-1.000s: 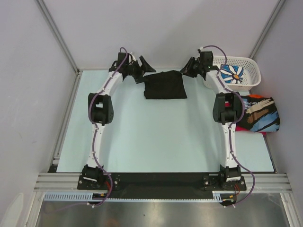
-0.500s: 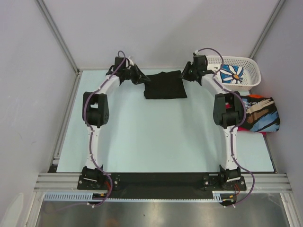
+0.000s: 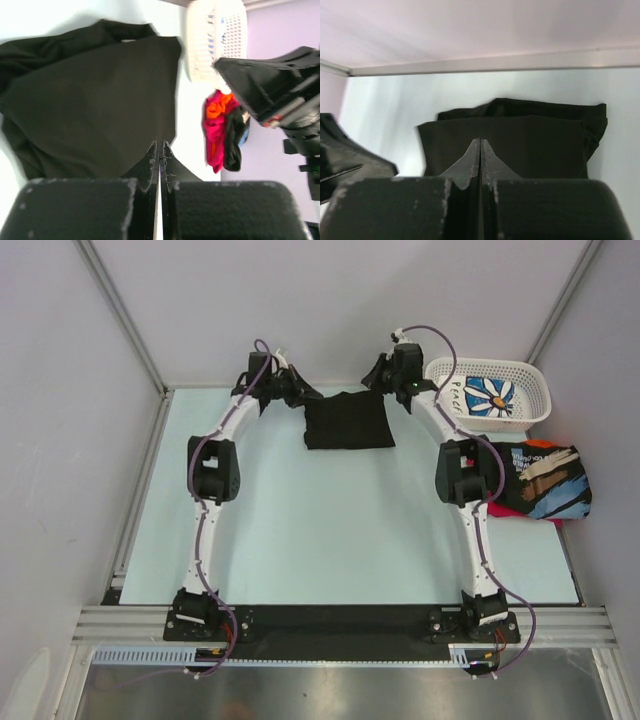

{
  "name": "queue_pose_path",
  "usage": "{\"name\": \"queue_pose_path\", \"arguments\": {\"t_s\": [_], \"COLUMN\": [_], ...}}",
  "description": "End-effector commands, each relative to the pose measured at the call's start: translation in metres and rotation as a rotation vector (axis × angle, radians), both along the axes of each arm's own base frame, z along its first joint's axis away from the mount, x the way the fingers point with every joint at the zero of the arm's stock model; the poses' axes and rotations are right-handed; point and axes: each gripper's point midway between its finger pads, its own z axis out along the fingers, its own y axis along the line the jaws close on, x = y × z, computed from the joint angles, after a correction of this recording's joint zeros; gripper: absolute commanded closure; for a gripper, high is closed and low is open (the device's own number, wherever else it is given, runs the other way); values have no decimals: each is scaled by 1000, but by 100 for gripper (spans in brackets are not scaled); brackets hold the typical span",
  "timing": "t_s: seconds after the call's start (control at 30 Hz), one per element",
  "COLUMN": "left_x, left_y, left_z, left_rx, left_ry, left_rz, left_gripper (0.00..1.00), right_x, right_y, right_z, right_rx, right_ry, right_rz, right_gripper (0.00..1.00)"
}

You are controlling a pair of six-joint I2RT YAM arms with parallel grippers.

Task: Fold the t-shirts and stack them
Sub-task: Fold the long partially folded tshirt into a neat square, then put the neatly folded tshirt into the corner of the board with the right arm

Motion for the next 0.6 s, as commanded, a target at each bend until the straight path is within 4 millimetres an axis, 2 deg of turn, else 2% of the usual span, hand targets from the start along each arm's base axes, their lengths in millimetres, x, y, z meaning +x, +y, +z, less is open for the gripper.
{"name": "queue_pose_path", "arguments": {"t_s": [0.0,0.1,0.23,0.37,0.43,0.47,0.53,0.57], "left_x": [19,23,24,26,25,24,22,20], "left_y": [-6,-7,-7,-8,-14,-17,-26,-30], "left_z": [-4,-14,-25,-46,-47,-50,-40,-33], "left_rx": [-36,-45,-45,-46,-97,-114,-138,-141], "left_ry": [8,29,54,94,123,134,118,94], "left_rz": [51,68,81,92,78,70,51,35], "left_gripper": [100,100,100,100,100,100,99,95], "right_x": [17,25,26,28,26,30,31,33], "right_y": [-2,-5,-15,-33,-37,-51,-54,-57], "right_z": [-43,-53,-65,-78,-80,-82,-83,-87], "right_rx": [-21,-35,-76,-152,-200,-244,-268,-281], "right_ry": [64,68,93,111,112,107,96,97], "right_rz": [-25,-49,-100,-177,-190,-260,-271,-290], "right_gripper": [100,100,100,100,100,100,100,100]}}
